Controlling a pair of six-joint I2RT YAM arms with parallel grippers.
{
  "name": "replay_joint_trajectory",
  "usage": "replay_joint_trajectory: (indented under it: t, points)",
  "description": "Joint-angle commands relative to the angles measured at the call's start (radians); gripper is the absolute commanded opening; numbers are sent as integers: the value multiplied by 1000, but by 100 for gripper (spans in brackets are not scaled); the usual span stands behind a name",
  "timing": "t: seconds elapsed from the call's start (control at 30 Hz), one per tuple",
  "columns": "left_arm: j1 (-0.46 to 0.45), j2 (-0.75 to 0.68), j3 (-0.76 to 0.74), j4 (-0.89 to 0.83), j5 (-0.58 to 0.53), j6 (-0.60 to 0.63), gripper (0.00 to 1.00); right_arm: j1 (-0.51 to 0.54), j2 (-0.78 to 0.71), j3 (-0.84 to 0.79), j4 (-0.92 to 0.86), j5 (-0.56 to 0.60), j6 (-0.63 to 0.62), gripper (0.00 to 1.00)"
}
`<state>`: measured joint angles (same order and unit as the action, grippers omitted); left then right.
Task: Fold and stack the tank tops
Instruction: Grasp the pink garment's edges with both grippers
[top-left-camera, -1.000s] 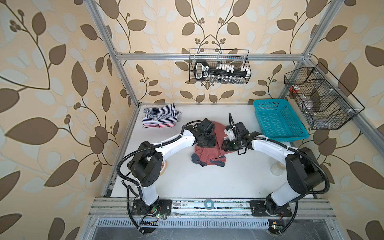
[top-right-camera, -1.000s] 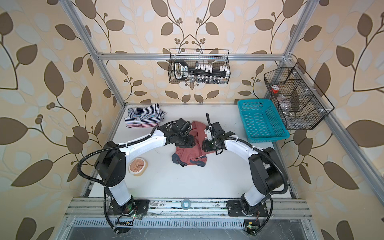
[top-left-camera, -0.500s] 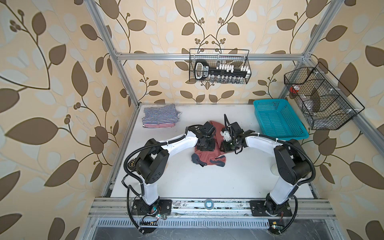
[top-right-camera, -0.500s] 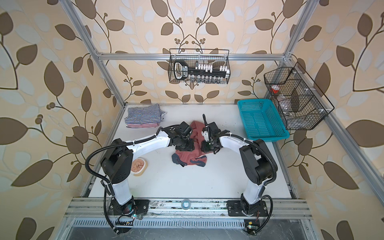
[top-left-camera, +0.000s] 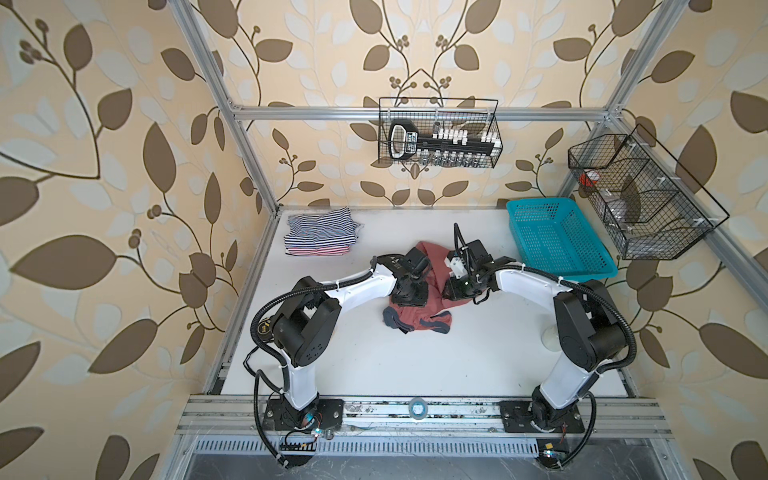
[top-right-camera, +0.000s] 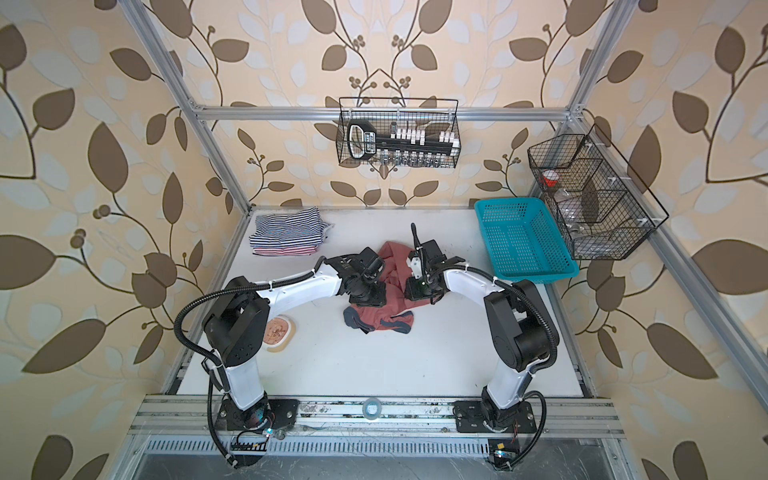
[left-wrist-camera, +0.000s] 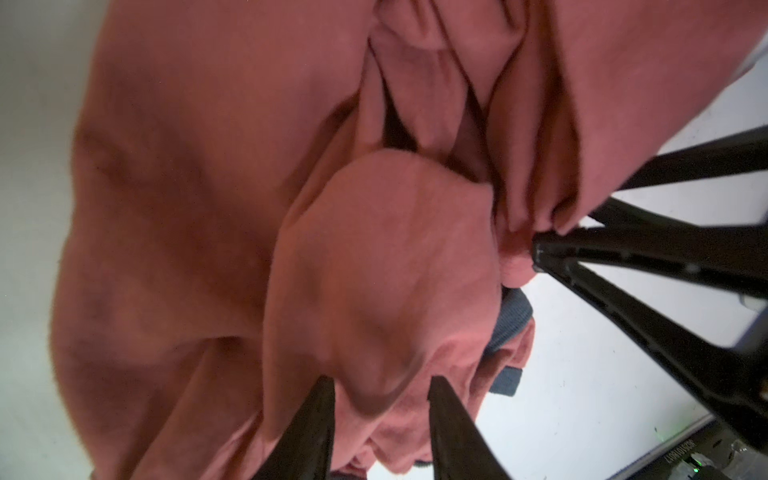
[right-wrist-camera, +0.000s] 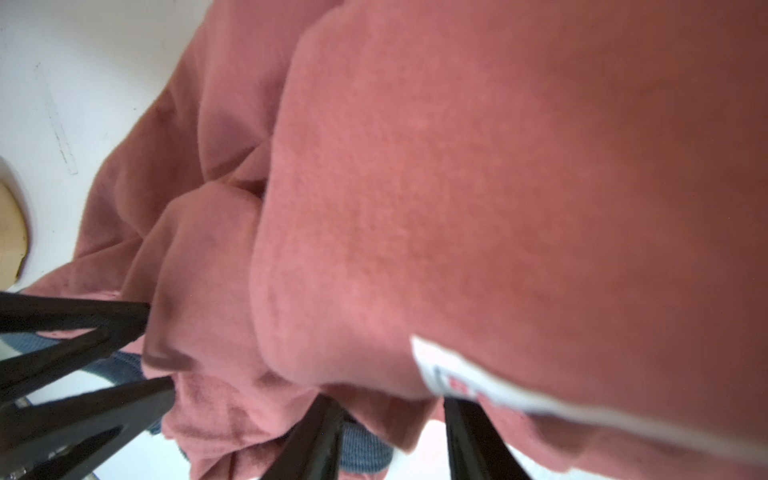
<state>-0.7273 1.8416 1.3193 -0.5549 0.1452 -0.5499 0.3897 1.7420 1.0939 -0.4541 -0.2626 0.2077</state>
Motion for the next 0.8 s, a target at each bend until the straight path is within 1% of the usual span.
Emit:
replay_joint_trajectory:
  t: [0.0, 0.2, 0.37, 0.57, 0.77]
  points:
    - [-6, 2, -8, -14, -25, 1, 39, -13, -38, -10, -6, -37, -17, 43]
    - [-7, 8, -18, -13, -26, -1, 39, -46, -62, -45, 26, -81, 2, 44]
    - [-6, 17, -15, -13, -21, -1, 39, -49, -43, -52, 33, -91, 2, 41]
    - [-6, 20, -14, -13, -18, 0, 39, -29, -25, -52, 41, -102, 0, 39]
    - [-6, 30, -14, -13, -10, -2, 39, -26, -3, -53, 45, -107, -1, 33]
